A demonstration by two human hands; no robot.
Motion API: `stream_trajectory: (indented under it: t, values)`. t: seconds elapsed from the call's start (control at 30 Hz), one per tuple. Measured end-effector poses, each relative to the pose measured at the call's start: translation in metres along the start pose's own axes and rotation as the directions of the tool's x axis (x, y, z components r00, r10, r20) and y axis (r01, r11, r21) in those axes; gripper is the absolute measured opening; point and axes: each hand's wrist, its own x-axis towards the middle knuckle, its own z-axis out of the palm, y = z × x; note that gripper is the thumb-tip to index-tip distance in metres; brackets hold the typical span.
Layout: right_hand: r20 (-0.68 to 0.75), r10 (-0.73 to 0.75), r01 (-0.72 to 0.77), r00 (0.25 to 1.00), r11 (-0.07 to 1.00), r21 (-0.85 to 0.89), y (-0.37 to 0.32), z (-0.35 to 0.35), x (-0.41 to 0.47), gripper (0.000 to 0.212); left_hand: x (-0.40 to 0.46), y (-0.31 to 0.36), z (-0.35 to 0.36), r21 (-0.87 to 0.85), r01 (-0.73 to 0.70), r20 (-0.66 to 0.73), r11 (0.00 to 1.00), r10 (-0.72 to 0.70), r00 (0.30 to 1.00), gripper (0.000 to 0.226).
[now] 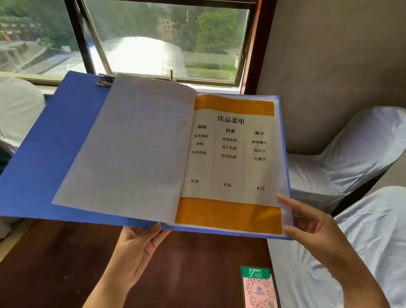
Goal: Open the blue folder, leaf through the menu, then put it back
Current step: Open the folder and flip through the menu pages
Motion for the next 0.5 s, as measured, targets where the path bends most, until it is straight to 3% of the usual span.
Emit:
stream_trajectory:
  t: [0.27, 0.4, 0.5]
  values:
    - [-0.197, -0.159, 0.154, 0.967, 0.987, -0.042, 0.003, 0.01, 0.007, 0.013, -0.006, -0.001, 0.001, -0.006, 0.001, 0.002, 1.0, -0.001, 1.0, 0.035]
    - [-0.289, -0.313, 0.246, 0.905, 0.938, -0.246, -0.001, 0.02, 0.011, 0.02, -0.007, -0.003, 0.0, -0.022, 0.001, -0.036, 1.0, -0.001, 0.999, 0.03]
    - [-0.374, -0.371, 0.248, 0.85, 0.909, -0.336, -0.013, 0.029, 0.01, 0.005, -0.007, -0.002, 0.0, -0.007, -0.019, -0.038, 1.0, 0.019, 0.999, 0.033]
